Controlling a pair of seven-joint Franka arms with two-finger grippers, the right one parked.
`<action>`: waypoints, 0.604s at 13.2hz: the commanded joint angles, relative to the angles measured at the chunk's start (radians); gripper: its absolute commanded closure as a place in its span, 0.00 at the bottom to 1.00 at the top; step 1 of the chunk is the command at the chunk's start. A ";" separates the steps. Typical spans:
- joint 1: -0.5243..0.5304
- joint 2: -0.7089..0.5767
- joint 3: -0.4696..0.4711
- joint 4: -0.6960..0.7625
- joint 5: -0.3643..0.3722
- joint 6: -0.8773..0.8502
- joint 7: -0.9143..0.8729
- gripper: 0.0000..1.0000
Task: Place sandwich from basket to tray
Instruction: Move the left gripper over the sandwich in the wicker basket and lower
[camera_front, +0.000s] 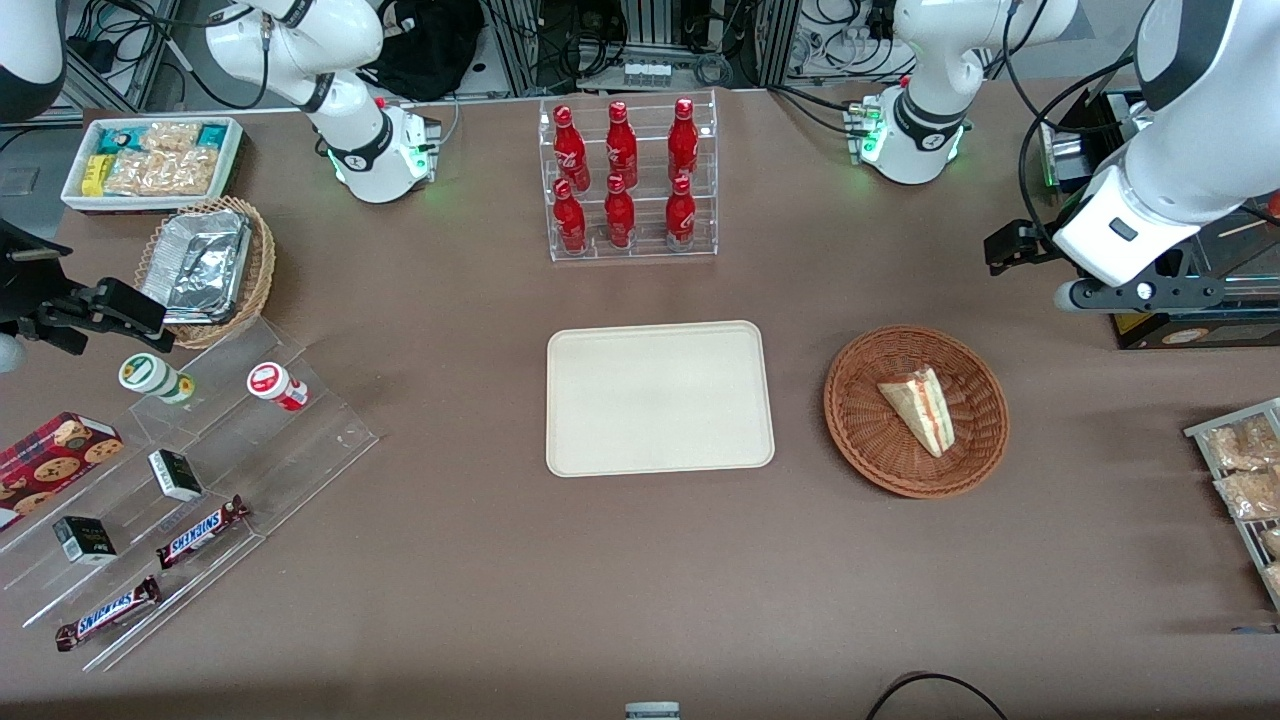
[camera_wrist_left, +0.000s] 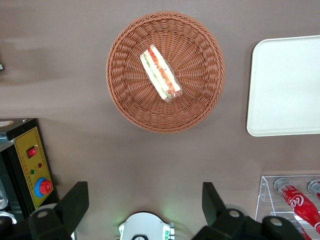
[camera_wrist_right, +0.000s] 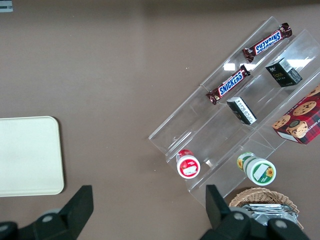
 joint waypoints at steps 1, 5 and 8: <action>0.008 0.013 -0.008 0.022 0.017 0.013 0.009 0.00; 0.007 0.042 -0.009 -0.012 0.035 0.050 -0.002 0.00; 0.007 0.050 -0.009 -0.122 0.035 0.162 -0.005 0.00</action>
